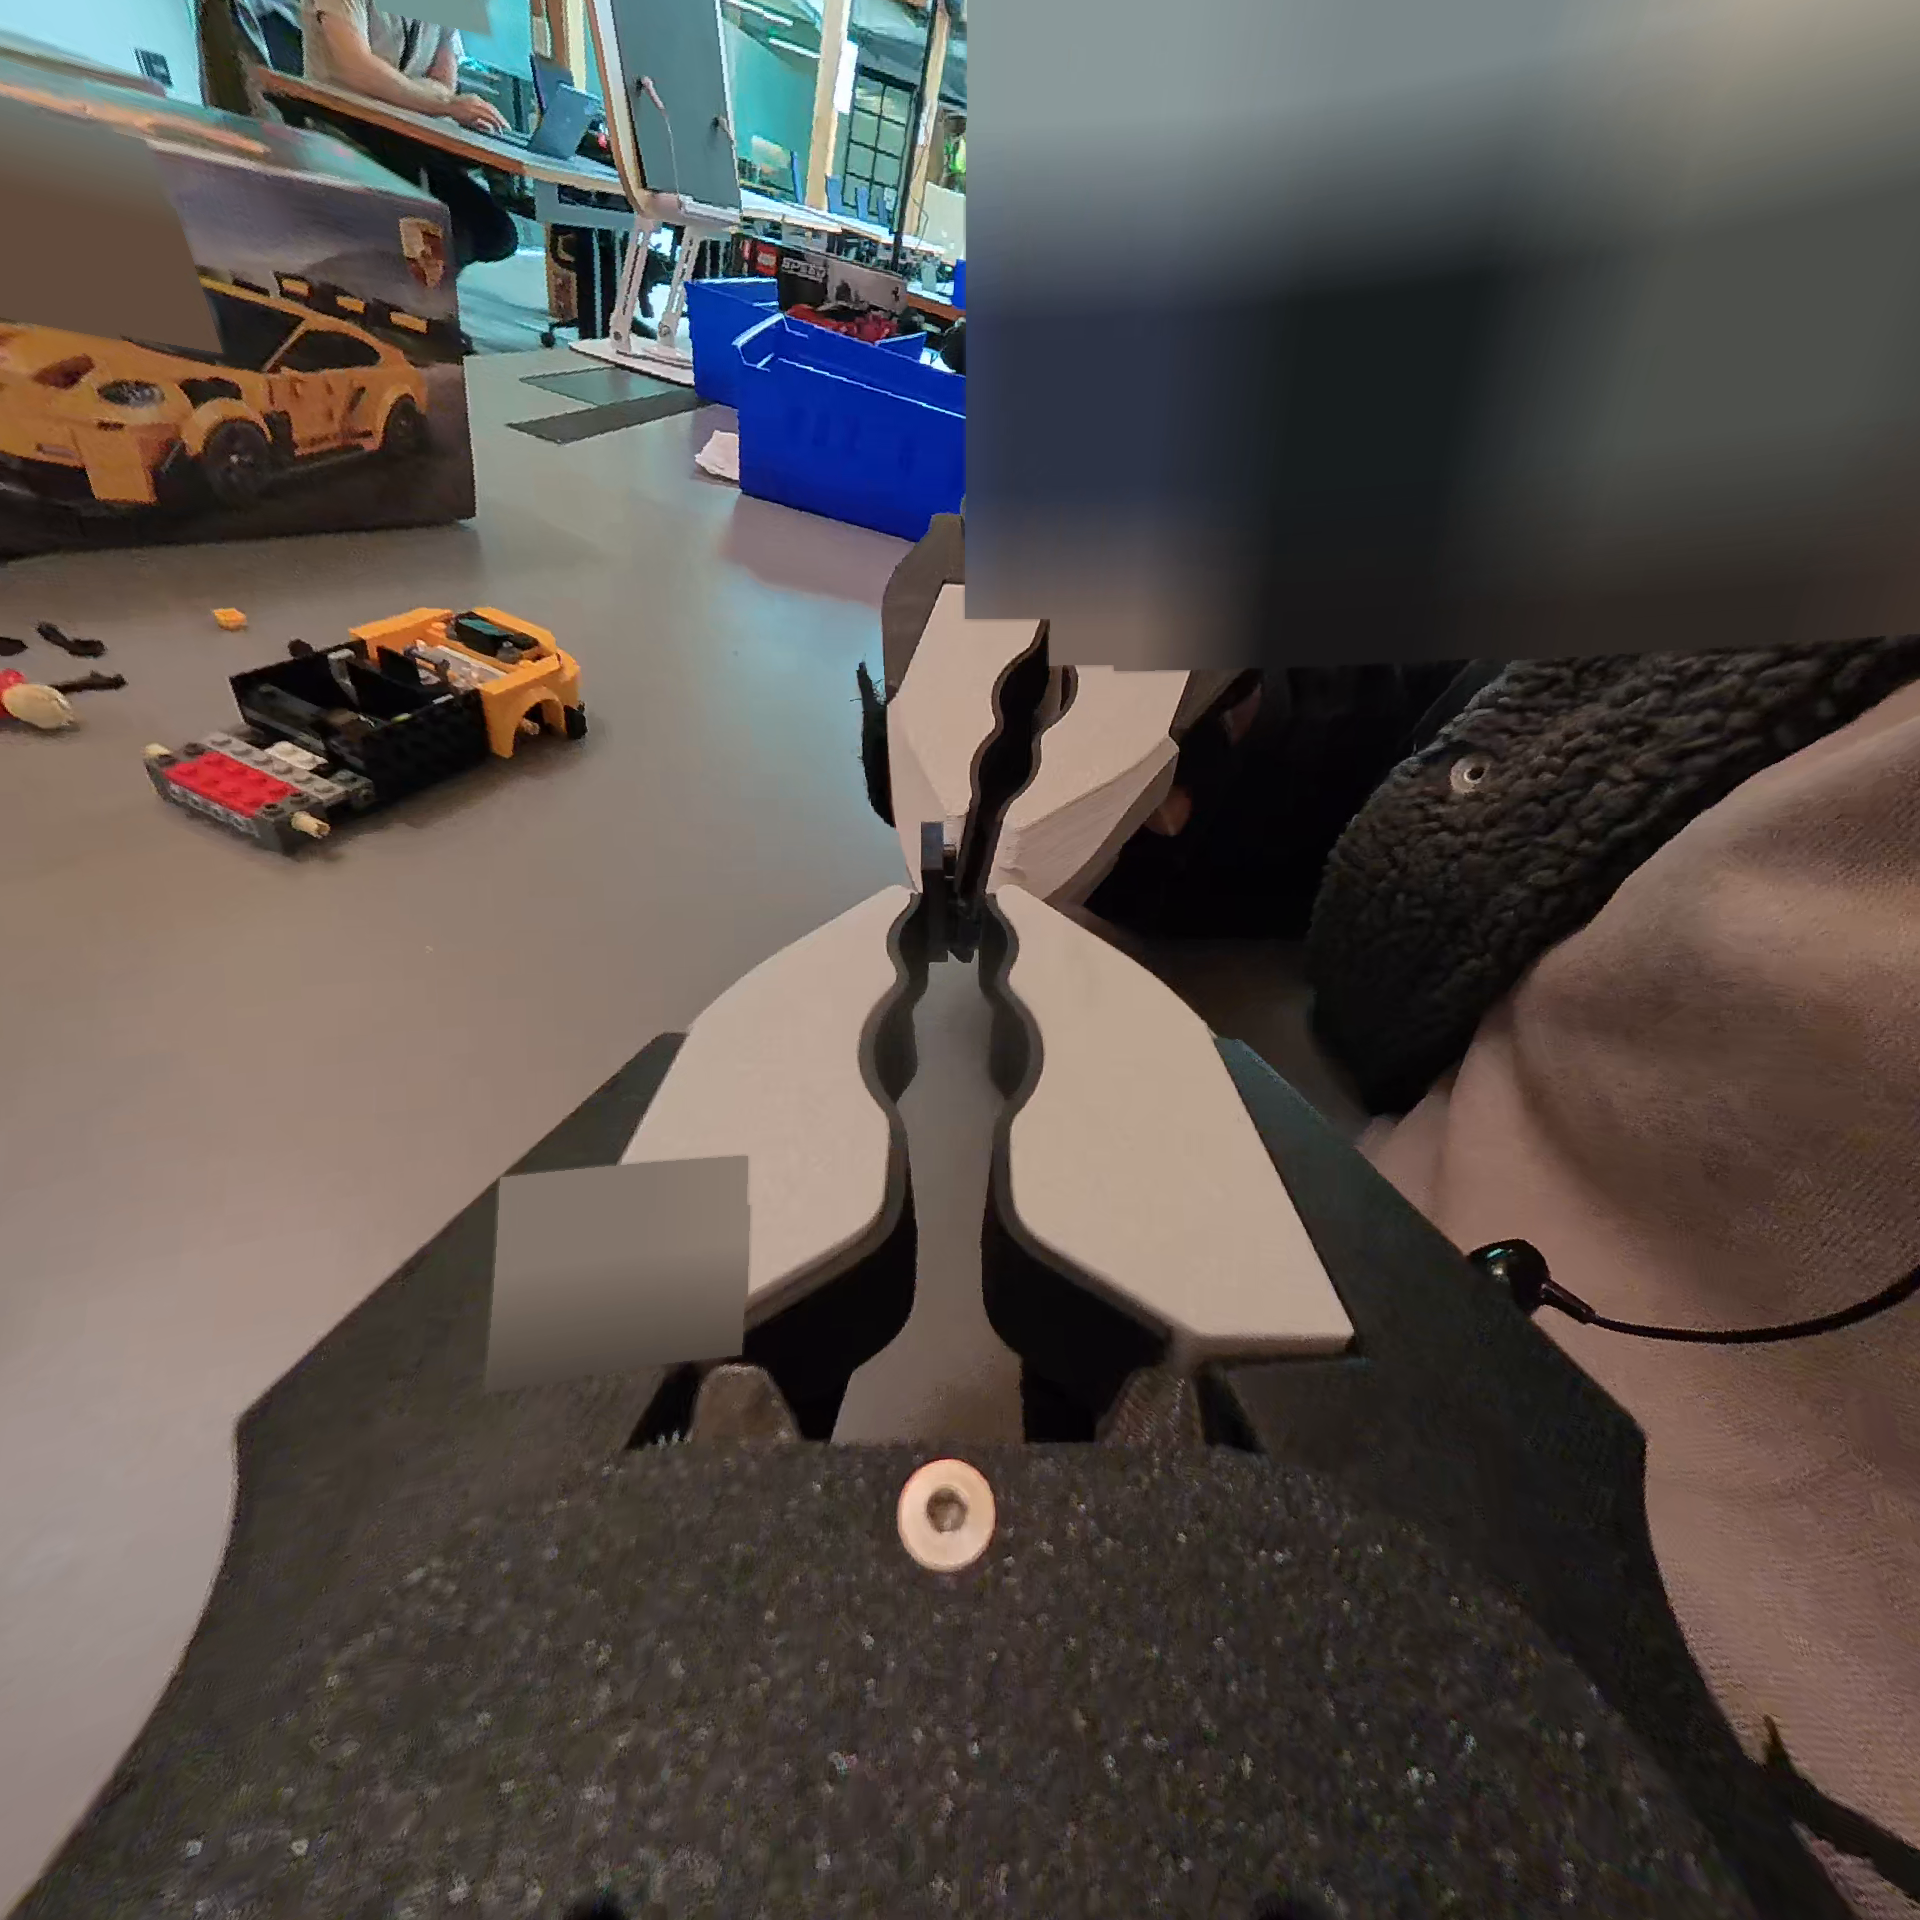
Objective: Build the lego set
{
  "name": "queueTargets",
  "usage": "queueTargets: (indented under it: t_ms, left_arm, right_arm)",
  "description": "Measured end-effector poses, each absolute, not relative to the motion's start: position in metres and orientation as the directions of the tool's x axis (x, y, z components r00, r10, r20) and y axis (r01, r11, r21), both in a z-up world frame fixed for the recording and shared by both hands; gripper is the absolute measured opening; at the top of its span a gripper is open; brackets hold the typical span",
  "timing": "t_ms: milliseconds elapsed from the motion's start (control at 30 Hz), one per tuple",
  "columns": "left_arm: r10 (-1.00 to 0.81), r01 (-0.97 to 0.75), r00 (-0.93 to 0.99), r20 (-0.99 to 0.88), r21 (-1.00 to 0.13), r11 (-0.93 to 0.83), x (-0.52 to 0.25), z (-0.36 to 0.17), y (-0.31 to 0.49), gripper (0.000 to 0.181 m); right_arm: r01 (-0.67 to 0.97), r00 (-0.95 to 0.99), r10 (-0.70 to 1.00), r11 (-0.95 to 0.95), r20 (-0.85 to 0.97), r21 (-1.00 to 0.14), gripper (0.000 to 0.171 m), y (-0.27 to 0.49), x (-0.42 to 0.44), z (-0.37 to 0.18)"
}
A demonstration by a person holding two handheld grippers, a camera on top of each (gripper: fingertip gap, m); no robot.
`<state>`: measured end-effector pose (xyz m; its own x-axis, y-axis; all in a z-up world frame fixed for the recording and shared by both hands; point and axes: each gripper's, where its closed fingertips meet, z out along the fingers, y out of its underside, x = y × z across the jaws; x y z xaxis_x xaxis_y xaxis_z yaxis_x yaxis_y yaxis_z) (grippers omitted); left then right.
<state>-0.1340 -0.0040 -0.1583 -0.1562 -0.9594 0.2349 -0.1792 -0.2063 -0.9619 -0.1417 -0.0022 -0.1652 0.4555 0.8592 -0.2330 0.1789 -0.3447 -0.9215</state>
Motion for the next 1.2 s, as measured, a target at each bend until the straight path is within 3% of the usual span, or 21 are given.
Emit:
queueTargets:
  t_ms: [367,633,800,1033,1200]
  left_arm:
    - [-0.981,-0.162,-0.169,0.091,-0.985,-0.064,-0.137,-0.153,-0.013,0.009]
    - [-0.973,-0.189,-0.203,0.112,-0.979,-0.073,-0.137,-0.156,-0.019,0.009]
    - [-0.964,-0.171,-0.229,0.132,-0.981,-0.093,-0.137,-0.153,-0.024,0.009]
    - [-0.976,-0.165,-0.157,0.150,-0.979,-0.124,-0.134,-0.152,-0.011,0.009]
    - [-0.996,-0.185,-0.077,0.052,-0.982,-0.037,-0.133,-0.153,-0.004,0.008]
  right_arm:
    - [0.069,0.398,0.874,-0.330,-0.277,-0.942,0.003,-0.011,-0.145,-0.159]
    - [0.055,0.317,0.907,-0.310,-0.278,-0.949,0.009,-0.019,-0.147,-0.159]
    - [0.045,0.300,0.914,-0.300,-0.273,-0.953,0.004,-0.022,-0.147,-0.157]
    - [0.049,0.448,0.850,-0.333,-0.277,-0.942,0.003,-0.008,-0.143,-0.157]
    - [-0.004,0.573,0.752,-0.394,-0.325,-0.919,0.000,-0.001,-0.141,-0.161]
